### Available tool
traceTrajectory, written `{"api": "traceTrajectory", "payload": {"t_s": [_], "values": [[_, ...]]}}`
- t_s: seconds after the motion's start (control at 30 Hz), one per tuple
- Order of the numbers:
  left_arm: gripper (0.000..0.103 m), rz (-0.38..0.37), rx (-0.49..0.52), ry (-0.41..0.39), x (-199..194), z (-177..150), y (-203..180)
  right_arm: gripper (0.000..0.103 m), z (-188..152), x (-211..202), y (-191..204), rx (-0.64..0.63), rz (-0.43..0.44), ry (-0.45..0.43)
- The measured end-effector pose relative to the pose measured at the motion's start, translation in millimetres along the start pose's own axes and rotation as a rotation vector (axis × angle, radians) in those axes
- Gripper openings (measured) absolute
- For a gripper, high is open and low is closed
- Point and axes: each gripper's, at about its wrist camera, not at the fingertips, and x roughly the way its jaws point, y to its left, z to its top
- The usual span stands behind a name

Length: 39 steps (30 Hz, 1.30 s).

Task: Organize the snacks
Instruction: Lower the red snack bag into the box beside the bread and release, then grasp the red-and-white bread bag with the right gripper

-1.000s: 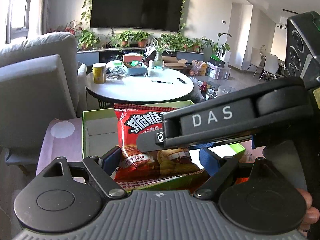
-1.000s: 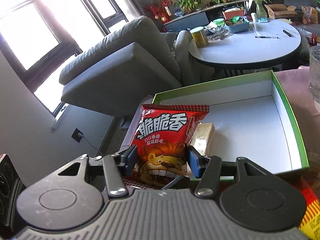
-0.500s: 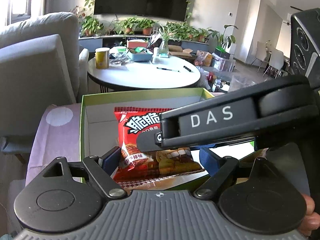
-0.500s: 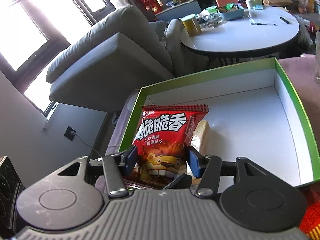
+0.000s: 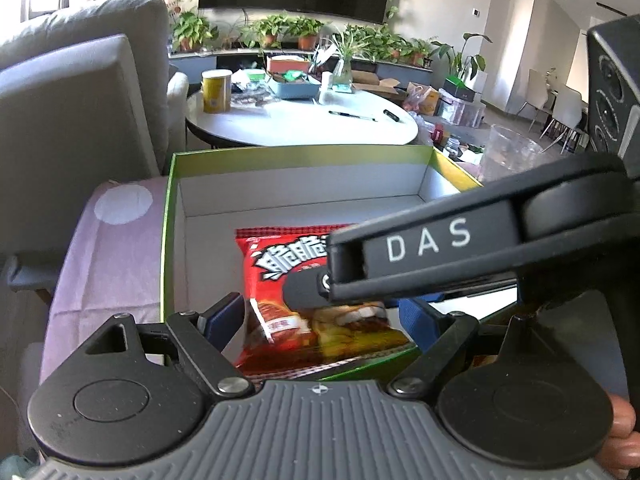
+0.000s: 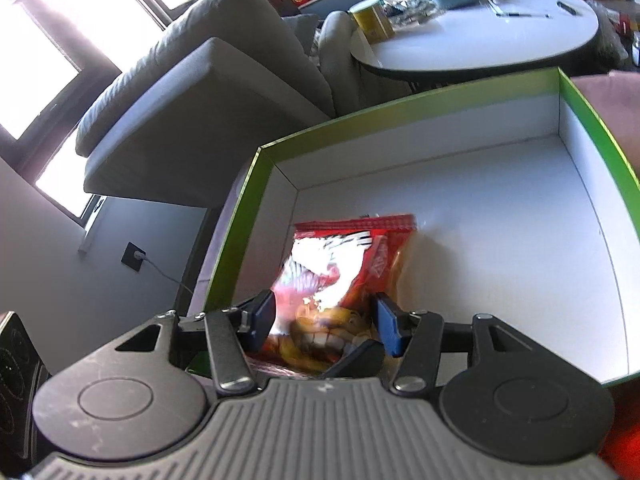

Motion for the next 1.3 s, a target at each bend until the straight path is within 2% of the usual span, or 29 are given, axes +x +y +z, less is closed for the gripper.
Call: {"api": "traceTrajectory", "payload": {"t_s": [0.2,0.33,0.47,0.53,0.67,0.77,0.97,1.13,1.3], "values": [[0.085,-0.014,-0.027,-0.014,-9.2,-0.8,4.2,0.080,-1.6,-2.8,-5.2,0.017,-0.012,-0.001],[0.087,0.011,-0.015,-0.027,-13.9,-4.6,3.3,0.080,-3.0,-2.2,-5.4,0.038,-0.040,0.001],[0.088,0.017,-0.013,-0.041,-20.3,-6.6,3.7,0.081,-5.3,2.9,-1.9,0.007,-0.063,0.010],[0.088,0.036,-0.018,-0.042,-24.1,-7.2,4.7,0.083,-5.5,6.8,0.5,-0.001,-0.057,0.025],[0.088,0.026,-0.027,-0.052,-34.1,-8.6,7.5,0.084,-4.4,17.1,6.9,-0.014,-0.053,0.053],[0.086,0.041,-0.016,-0.064,-42.1,-9.5,6.8,0.084,-6.2,22.6,14.9,-0.046,-0.020,0.072],[0.090,0.067,-0.010,-0.084,-56.2,-12.4,5.8,0.084,-8.2,21.7,22.3,-0.077,0.001,0.064],[0.090,0.063,-0.012,-0.088,-61.9,-13.3,0.3,0.084,-8.4,3.2,18.4,-0.057,0.029,0.043],[0.090,0.019,-0.028,-0.090,-69.9,-18.2,-7.7,0.084,-12.6,-31.8,11.2,-0.074,0.041,-0.004]]}}
